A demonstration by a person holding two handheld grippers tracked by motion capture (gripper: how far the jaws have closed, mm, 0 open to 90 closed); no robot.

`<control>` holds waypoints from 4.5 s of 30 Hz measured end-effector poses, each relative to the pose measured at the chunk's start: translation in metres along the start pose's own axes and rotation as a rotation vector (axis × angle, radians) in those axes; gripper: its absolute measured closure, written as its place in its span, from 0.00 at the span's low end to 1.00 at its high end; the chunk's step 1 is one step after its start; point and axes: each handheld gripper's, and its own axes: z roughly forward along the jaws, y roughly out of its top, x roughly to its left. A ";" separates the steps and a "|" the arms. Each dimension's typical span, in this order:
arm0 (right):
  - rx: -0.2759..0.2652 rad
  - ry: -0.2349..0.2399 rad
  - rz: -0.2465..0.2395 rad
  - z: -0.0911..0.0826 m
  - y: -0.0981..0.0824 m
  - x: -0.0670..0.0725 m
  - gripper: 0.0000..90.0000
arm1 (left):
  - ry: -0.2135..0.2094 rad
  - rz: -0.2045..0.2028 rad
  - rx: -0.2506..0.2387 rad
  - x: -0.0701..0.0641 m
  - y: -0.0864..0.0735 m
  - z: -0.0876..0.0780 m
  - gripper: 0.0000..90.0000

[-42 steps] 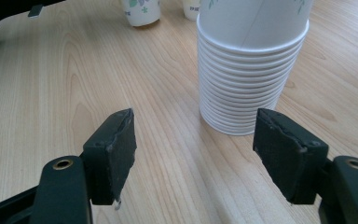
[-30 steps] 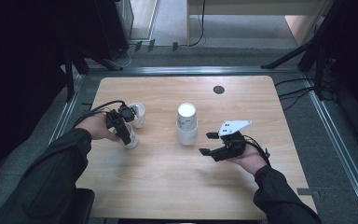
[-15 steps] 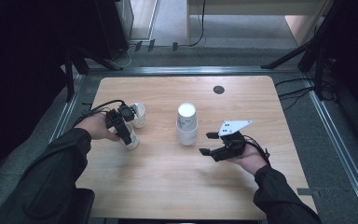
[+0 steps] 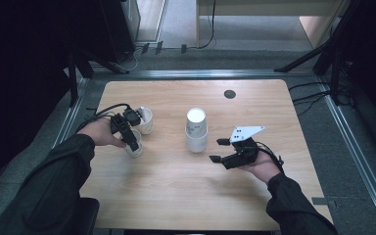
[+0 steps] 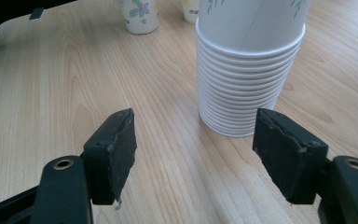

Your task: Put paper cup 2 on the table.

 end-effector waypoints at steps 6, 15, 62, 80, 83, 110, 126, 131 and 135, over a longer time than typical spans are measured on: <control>-0.002 0.000 -0.002 0.000 0.000 0.000 0.34 | -0.005 -0.015 -0.009 0.001 -0.002 -0.004 0.14; -0.002 0.001 -0.002 0.000 0.000 0.000 0.34 | -0.026 -0.015 -0.038 0.001 -0.006 -0.009 0.12; -0.006 -0.008 0.004 -0.004 -0.001 -0.004 0.34 | -0.050 -0.093 -0.559 -0.004 -0.063 -0.083 0.13; -0.014 -0.012 0.011 -0.006 -0.001 -0.004 0.34 | -0.038 -0.098 -0.755 -0.030 -0.074 -0.091 0.14; -0.017 -0.013 0.011 -0.007 -0.001 -0.004 0.34 | -0.049 -0.102 -0.778 -0.033 -0.075 -0.090 0.14; -0.035 -0.043 0.012 -0.020 -0.006 -0.007 0.34 | -0.109 -0.038 -0.876 -0.083 -0.044 -0.057 0.14; -0.034 -0.046 0.013 -0.022 -0.008 -0.008 0.34 | -0.108 -0.007 -0.885 -0.115 -0.031 -0.022 0.15; -0.030 -0.048 0.008 -0.021 -0.008 -0.008 0.34 | -0.126 0.001 -0.882 -0.124 -0.028 -0.013 0.15; -0.033 -0.045 0.010 -0.021 -0.008 -0.008 0.34 | -0.156 -0.005 -0.867 -0.128 -0.025 -0.005 0.15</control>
